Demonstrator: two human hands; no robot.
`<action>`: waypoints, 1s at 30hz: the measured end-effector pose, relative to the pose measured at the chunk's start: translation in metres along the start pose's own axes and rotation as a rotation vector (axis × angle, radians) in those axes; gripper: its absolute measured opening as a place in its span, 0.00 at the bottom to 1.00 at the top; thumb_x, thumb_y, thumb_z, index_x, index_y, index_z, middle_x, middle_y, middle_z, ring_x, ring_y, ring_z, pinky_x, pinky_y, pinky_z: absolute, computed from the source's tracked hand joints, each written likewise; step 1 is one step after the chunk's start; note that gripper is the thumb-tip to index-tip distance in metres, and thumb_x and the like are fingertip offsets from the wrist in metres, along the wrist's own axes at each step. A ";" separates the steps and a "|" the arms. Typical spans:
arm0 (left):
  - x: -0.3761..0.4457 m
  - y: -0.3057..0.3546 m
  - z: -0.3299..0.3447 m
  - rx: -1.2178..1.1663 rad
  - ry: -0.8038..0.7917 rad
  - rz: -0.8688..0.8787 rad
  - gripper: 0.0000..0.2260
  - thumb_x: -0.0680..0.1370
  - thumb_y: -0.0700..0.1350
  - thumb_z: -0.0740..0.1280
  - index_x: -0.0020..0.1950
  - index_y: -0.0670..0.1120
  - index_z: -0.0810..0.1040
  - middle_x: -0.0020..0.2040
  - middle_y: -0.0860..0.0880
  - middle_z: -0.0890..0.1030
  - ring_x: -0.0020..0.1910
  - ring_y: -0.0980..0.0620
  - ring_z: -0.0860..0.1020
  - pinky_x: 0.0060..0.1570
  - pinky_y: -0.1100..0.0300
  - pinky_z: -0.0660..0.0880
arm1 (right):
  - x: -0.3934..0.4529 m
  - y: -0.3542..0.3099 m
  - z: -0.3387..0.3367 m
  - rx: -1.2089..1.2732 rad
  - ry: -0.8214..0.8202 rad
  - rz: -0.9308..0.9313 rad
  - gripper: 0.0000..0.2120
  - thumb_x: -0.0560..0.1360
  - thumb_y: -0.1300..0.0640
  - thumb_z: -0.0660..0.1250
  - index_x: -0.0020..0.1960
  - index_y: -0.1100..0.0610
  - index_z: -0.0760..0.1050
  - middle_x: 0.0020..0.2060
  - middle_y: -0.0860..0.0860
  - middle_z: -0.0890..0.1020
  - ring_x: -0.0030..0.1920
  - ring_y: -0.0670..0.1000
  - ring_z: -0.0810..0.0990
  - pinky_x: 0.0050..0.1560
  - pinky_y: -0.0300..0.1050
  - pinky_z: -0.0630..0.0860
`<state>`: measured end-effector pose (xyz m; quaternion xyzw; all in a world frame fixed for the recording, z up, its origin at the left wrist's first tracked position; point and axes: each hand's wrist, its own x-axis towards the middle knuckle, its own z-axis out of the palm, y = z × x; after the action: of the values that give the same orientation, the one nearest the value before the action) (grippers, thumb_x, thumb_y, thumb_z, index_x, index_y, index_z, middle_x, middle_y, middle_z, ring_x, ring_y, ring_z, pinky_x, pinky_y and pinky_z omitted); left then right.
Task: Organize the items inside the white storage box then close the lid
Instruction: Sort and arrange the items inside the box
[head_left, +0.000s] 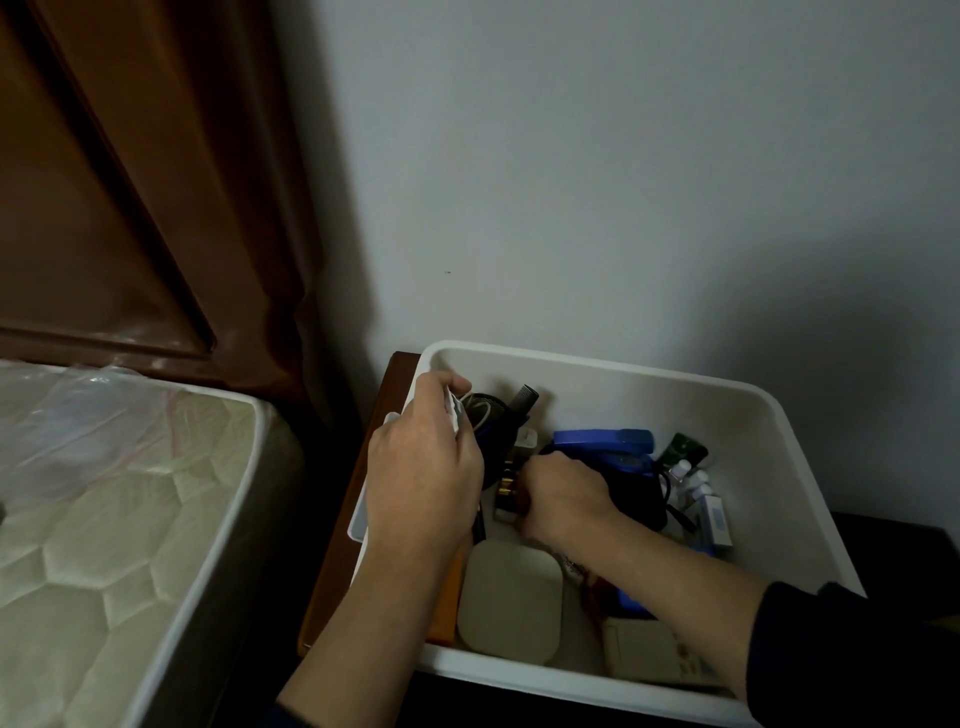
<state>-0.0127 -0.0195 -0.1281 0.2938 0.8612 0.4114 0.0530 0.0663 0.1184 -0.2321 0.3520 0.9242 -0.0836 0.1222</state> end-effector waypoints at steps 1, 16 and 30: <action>0.000 0.000 0.000 -0.003 0.002 0.003 0.12 0.83 0.44 0.63 0.61 0.60 0.67 0.49 0.51 0.83 0.47 0.48 0.82 0.49 0.43 0.83 | 0.001 0.002 -0.001 -0.008 0.008 0.002 0.08 0.72 0.60 0.75 0.49 0.51 0.82 0.35 0.47 0.76 0.41 0.52 0.82 0.39 0.46 0.77; -0.001 0.003 0.000 0.005 -0.003 -0.019 0.11 0.84 0.45 0.63 0.62 0.59 0.69 0.50 0.50 0.83 0.49 0.45 0.82 0.50 0.42 0.83 | 0.003 -0.030 0.007 0.110 -0.052 -0.033 0.09 0.74 0.51 0.76 0.51 0.49 0.79 0.42 0.48 0.81 0.40 0.50 0.80 0.33 0.43 0.69; -0.001 0.002 -0.002 -0.015 0.008 -0.001 0.11 0.83 0.43 0.63 0.61 0.58 0.70 0.48 0.51 0.83 0.48 0.47 0.82 0.50 0.42 0.81 | -0.012 0.002 -0.012 0.040 -0.089 -0.148 0.11 0.77 0.54 0.72 0.39 0.47 0.73 0.35 0.45 0.76 0.39 0.49 0.80 0.43 0.45 0.79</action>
<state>-0.0116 -0.0204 -0.1259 0.2913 0.8585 0.4189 0.0517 0.0744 0.1153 -0.2176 0.2811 0.9394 -0.1265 0.1497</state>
